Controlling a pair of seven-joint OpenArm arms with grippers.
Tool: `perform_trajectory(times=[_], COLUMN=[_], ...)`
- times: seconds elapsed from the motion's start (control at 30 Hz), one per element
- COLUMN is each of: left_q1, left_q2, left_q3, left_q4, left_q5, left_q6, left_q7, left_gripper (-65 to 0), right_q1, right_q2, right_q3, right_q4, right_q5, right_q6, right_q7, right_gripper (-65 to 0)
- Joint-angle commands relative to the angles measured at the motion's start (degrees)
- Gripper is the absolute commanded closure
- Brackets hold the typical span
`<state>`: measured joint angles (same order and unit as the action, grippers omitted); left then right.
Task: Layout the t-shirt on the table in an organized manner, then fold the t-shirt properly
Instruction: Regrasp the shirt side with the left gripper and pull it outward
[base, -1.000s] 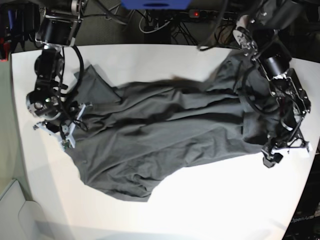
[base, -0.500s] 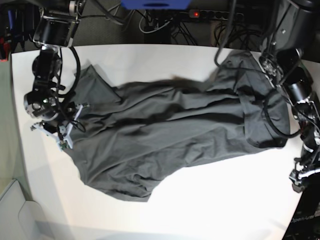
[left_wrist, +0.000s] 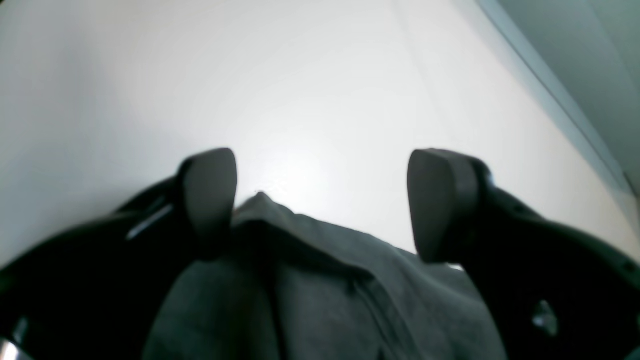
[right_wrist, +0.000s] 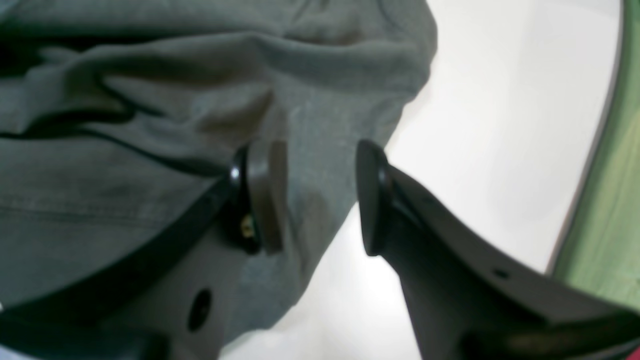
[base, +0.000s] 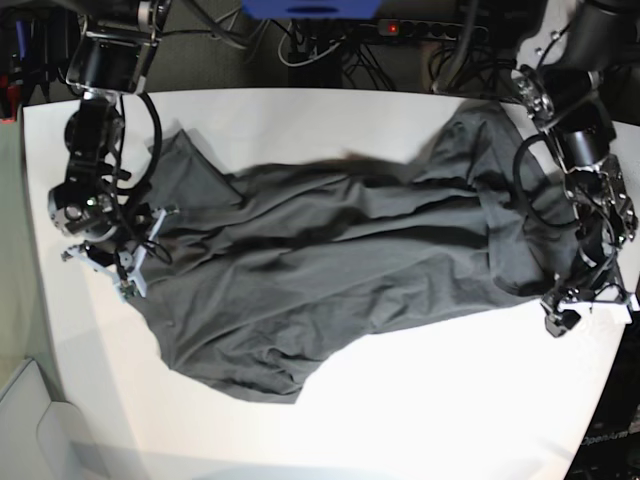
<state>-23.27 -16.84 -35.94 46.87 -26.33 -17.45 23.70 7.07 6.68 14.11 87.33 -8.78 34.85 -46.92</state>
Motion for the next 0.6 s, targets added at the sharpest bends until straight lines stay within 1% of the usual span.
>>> perform_trajectory(times=[0.0, 0.2, 0.57], left_q1=[-0.78, 0.63, 0.72], left_q2=[-1.05, -1.66, -1.23], left_q3=[-0.14, -0.14, -0.06], left_q4=[1.00, 1.00, 0.12], left_q5=[-0.62, -0.53, -0.53], left_q6=[-0.53, -0.53, -0.53], left_q7=[-1.33, -1.07, -1.51], left_gripper=[-51.9, -51.8, -51.7], right_q1=[1.24, 1.41, 1.41], right_q2=[0.58, 0.40, 0.31], right_q3=[0.09, 0.09, 0.09], right_q4=[0.89, 0.89, 0.89], right_q5=[0.38, 0.38, 0.38], right_q6=[-0.08, -0.08, -0.08], right_q7=[1.07, 1.07, 1.07], right_gripper=[-20.6, -20.6, -20.6])
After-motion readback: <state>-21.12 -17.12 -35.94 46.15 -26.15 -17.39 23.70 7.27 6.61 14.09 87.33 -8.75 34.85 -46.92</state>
